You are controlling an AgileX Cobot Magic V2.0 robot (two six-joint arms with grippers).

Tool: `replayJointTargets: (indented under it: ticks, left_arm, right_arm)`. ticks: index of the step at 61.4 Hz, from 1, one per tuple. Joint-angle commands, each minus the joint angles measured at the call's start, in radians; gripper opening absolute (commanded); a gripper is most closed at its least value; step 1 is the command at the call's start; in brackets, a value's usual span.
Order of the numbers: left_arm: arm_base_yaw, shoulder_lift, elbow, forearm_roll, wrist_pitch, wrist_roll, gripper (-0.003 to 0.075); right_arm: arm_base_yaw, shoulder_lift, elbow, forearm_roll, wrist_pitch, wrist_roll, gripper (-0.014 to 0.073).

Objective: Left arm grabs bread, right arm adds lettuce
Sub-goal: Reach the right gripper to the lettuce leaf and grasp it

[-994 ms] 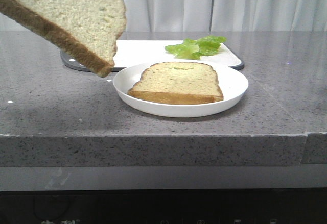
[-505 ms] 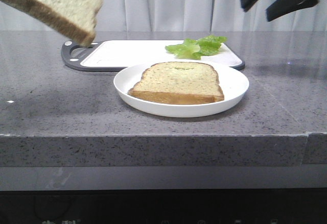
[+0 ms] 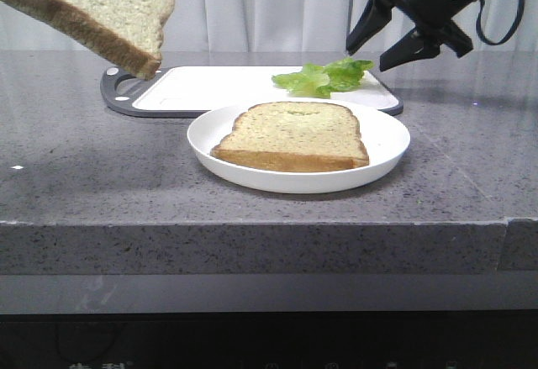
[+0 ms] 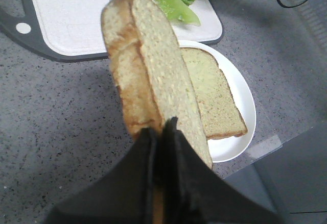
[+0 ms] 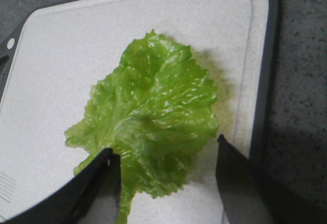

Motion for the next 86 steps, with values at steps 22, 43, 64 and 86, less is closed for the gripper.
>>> replayJointTargets:
  ticks: [22, 43, 64, 86]
  left_arm:
    - [0.002, -0.016, -0.028, -0.052, -0.039, 0.004, -0.002]
    - [0.002, -0.016, -0.028, -0.049, -0.039, 0.004, -0.002]
    - [0.002, -0.016, -0.028, -0.048, -0.041, 0.004, -0.002]
    - [0.002, -0.016, -0.028, -0.047, -0.054, 0.004, -0.002]
  right_arm:
    - [-0.003, 0.003, -0.055, 0.222, 0.011, -0.159, 0.0288]
    - [-0.001, 0.003, -0.055, 0.277, -0.014, -0.208, 0.0001]
    - [0.002, -0.026, -0.055, 0.327, 0.007, -0.253, -0.0116]
    - [0.002, -0.241, -0.045, 0.373, 0.096, -0.261, -0.0116]
